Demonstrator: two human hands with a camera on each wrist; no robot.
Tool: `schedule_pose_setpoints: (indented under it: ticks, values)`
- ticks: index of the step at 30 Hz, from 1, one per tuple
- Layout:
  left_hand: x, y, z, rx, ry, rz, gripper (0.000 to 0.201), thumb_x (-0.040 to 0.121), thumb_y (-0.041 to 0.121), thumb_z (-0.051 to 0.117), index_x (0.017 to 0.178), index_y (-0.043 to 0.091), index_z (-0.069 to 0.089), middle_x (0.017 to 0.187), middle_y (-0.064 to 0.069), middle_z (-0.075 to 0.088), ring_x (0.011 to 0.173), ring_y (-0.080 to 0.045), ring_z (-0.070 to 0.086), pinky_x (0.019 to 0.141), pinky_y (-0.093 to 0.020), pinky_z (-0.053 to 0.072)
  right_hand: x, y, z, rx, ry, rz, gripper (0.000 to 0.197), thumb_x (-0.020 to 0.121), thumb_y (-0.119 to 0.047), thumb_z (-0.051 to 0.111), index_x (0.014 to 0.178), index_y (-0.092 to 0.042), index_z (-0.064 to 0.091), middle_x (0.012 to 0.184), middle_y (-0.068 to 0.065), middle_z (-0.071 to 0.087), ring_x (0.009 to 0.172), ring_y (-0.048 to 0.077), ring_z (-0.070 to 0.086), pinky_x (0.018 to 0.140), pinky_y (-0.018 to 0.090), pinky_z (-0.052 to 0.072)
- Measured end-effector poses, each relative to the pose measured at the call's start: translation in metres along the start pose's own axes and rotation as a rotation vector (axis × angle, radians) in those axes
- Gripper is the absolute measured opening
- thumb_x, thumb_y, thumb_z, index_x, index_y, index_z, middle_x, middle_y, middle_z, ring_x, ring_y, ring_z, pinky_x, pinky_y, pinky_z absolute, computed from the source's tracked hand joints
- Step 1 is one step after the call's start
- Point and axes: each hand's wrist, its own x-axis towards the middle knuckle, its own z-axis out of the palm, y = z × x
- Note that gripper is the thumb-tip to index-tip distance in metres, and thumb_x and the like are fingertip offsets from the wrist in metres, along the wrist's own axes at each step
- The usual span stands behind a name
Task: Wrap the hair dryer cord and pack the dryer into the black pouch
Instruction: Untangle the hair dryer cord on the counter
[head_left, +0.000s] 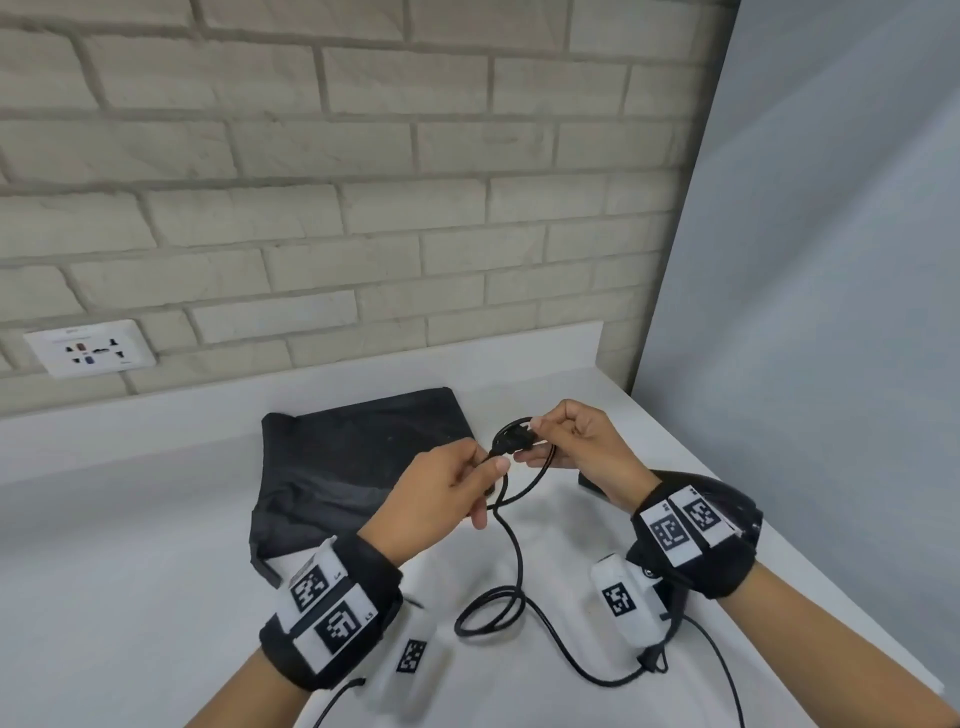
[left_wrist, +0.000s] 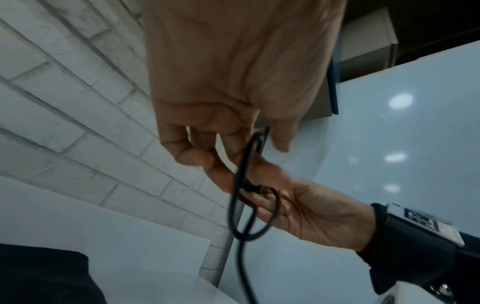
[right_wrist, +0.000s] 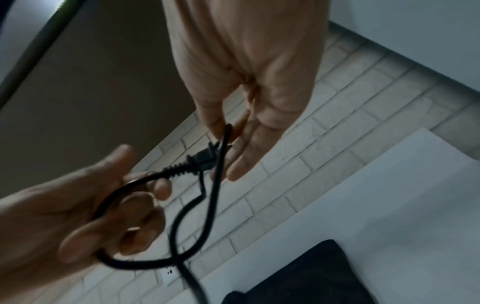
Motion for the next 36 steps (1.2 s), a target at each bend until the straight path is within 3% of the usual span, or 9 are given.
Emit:
schedule_pose_setpoints:
  ticks: [7,10,13,16,20,25,29,32,36]
  values:
    - [-0.007,-0.003,-0.001,-0.116,-0.099,0.108,0.020,0.095,0.020,0.048,0.091,0.023,0.067,0.066,0.002,0.062,0.068,-0.012,0.058,0.069,-0.017,0.045,-0.001,-0.001,-0.021,0.189,0.138,0.127,0.014,0.093,-0.016,0.050,0.080,-0.012,0.048,0.066,0.003,0.072,0.057,0.014,0.068,0.055,0.023,0.055]
    - [-0.006,-0.007,-0.011,-0.272,0.152,0.040,0.022,0.093,0.018,0.050,0.083,0.018,0.070,0.089,-0.006,0.064,0.076,-0.005,0.059,0.067,-0.011,0.046,-0.008,-0.001,-0.023,0.239,0.066,0.148,0.014,0.095,-0.014,0.047,0.081,-0.012,0.047,0.069,0.006,0.072,0.059,0.018,0.069,0.058,0.027,0.058]
    - [0.009,-0.020,-0.017,-0.213,0.358,-0.099,0.027,0.092,0.029,0.052,0.079,0.013,0.072,0.063,0.002,0.060,0.056,-0.008,0.049,0.056,-0.013,0.041,-0.014,-0.008,-0.016,0.211,-0.022,0.100,0.014,0.095,-0.013,0.045,0.081,-0.013,0.046,0.068,0.006,0.072,0.060,0.018,0.070,0.061,0.027,0.058]
    - [0.022,-0.033,-0.013,-0.469,0.241,-0.307,0.031,0.093,0.027,0.050,0.087,0.003,0.067,0.051,0.002,0.037,0.037,-0.005,0.031,0.038,-0.016,0.029,-0.016,-0.017,-0.007,0.148,-0.044,0.020,0.012,0.094,-0.015,0.046,0.083,-0.014,0.047,0.064,0.004,0.070,0.058,0.017,0.069,0.062,0.027,0.058]
    - [0.024,-0.038,-0.001,-0.737,0.096,-0.483,0.029,0.097,0.023,0.042,0.098,0.001,0.060,0.063,-0.003,0.058,0.047,-0.008,0.052,0.046,-0.017,0.046,-0.015,-0.028,0.004,0.039,-0.057,-0.090,0.012,0.094,-0.015,0.048,0.082,-0.014,0.046,0.064,0.003,0.070,0.058,0.018,0.069,0.062,0.027,0.057]
    - [0.004,-0.035,0.018,-0.421,-0.079,-0.328,0.027,0.089,0.007,0.052,0.115,0.014,0.056,0.096,0.000,0.067,0.086,-0.011,0.061,0.075,-0.024,0.047,-0.007,-0.030,0.012,0.034,-0.055,-0.121,0.012,0.094,-0.016,0.048,0.083,-0.015,0.045,0.066,0.004,0.071,0.060,0.018,0.070,0.062,0.029,0.058]
    - [-0.003,-0.035,0.035,-0.346,-0.090,-0.236,0.010,0.091,0.017,0.056,0.100,0.014,0.058,0.079,0.004,0.069,0.069,-0.006,0.064,0.065,-0.018,0.047,0.006,-0.027,0.015,0.010,-0.013,-0.127,0.011,0.093,-0.016,0.052,0.082,-0.015,0.049,0.065,0.004,0.071,0.058,0.017,0.069,0.065,0.029,0.057]
    - [0.001,-0.032,0.033,-0.401,0.027,-0.232,0.015,0.092,0.013,0.053,0.080,0.008,0.061,0.055,0.002,0.067,0.049,-0.006,0.062,0.050,-0.014,0.049,0.021,-0.011,0.005,-0.245,0.116,-0.141,0.006,0.089,-0.022,0.060,0.092,-0.019,0.056,0.083,0.004,0.070,0.070,0.014,0.067,0.072,0.031,0.051]
    - [0.011,-0.024,0.020,-0.467,0.100,-0.278,0.020,0.090,0.013,0.056,0.072,0.005,0.060,0.047,0.000,0.064,0.043,-0.008,0.062,0.045,-0.015,0.050,0.011,0.010,-0.019,-0.848,0.278,-0.327,0.048,0.086,-0.031,0.062,0.128,-0.015,0.047,0.124,0.008,0.051,0.111,0.021,0.052,0.094,0.032,0.043]
